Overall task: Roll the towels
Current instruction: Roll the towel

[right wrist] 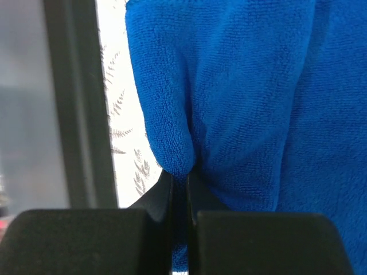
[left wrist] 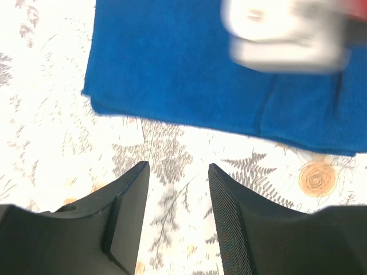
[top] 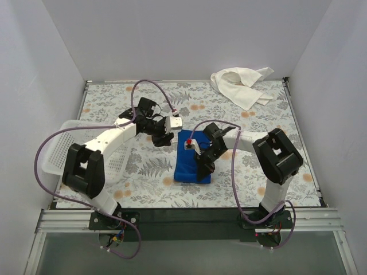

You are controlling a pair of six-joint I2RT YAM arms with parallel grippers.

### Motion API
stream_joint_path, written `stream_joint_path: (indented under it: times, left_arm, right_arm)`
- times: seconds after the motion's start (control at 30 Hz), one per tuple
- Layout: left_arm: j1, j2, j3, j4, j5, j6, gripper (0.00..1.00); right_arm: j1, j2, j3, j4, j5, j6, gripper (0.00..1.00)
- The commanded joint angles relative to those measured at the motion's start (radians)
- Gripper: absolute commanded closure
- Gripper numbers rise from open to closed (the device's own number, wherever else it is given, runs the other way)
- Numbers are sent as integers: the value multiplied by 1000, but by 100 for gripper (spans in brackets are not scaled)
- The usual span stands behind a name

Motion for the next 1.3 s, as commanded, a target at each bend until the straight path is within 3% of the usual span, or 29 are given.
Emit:
stream_joint_path:
  times: [0.0, 0.1, 0.3, 0.43, 0.63, 0.93, 1.27]
  left_arm:
    - [-11, -152, -97, 150, -91, 45, 57]
    - [-61, -313, -216, 200, -125, 74, 55]
    - [-302, -532, -496, 356, -284, 166, 52]
    - [-474, -568, -591, 460, -375, 162, 48]
    - [-620, -505, -681, 664, -498, 165, 47]
    - [-647, -358, -727, 838, -561, 195, 47]
    - [-654, -240, -748, 850, -536, 195, 54]
  right_arm:
    - [-55, 112, 80, -151, -200, 22, 99]
    - [-95, 204, 141, -222, -282, -2, 99]
    - [-118, 308, 192, -273, -332, -27, 99]
    - [-129, 383, 210, -288, -339, -39, 99]
    - [-145, 469, 264, -326, -345, -38, 99]
    - [-178, 532, 290, -363, -348, -56, 99]
    - [-178, 578, 331, -377, -323, -56, 99]
